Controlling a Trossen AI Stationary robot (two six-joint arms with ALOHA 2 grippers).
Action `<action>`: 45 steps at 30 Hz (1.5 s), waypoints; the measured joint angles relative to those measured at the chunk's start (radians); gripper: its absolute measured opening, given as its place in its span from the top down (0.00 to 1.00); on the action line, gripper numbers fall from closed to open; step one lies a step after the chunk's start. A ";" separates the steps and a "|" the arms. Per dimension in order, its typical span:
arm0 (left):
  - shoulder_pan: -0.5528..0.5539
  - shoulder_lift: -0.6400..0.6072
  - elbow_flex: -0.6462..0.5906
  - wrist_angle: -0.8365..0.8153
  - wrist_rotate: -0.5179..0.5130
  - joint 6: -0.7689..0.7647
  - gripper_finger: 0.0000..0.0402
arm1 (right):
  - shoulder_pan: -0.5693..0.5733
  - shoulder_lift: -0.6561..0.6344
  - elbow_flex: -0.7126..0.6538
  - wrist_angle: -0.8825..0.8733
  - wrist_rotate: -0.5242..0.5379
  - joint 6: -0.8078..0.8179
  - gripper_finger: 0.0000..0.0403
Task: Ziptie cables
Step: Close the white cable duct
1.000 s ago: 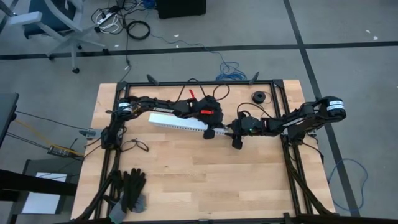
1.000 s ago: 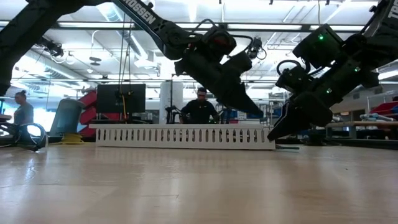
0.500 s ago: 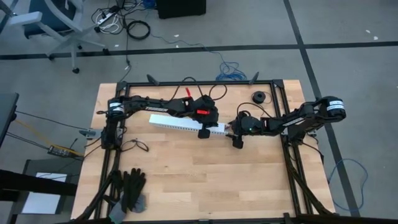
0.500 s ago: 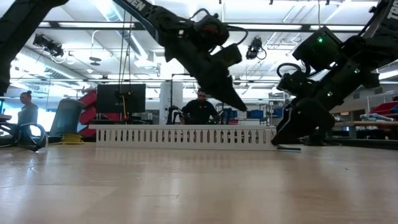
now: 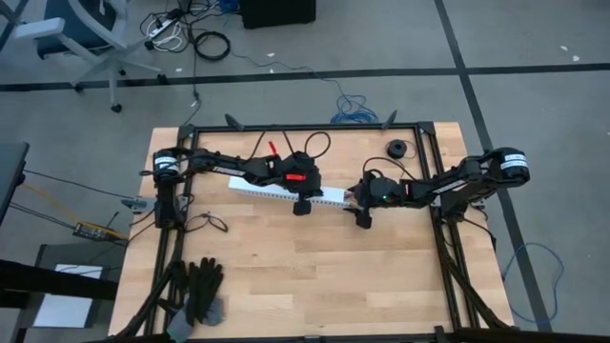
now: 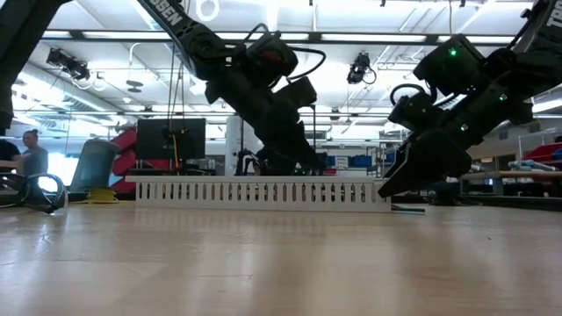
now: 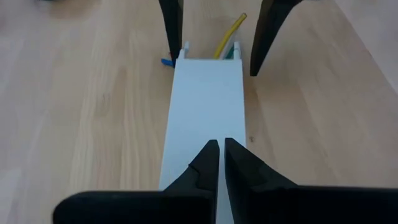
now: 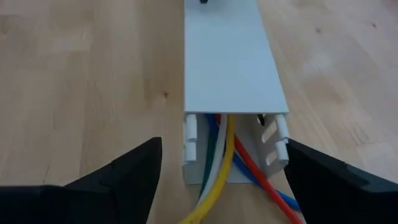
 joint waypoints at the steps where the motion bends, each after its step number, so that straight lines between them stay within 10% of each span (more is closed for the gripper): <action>1: 0.000 0.000 -0.001 -0.001 0.000 0.000 1.00 | 0.000 0.000 0.000 -0.001 0.000 0.000 0.24; 19: 0.002 0.074 0.001 0.096 0.051 -0.056 1.00 | 0.000 -0.001 0.000 0.003 -0.017 -0.001 0.51; 45: 0.002 0.148 0.054 0.189 0.084 -0.078 1.00 | 0.000 0.001 0.000 0.006 -0.006 -0.003 0.37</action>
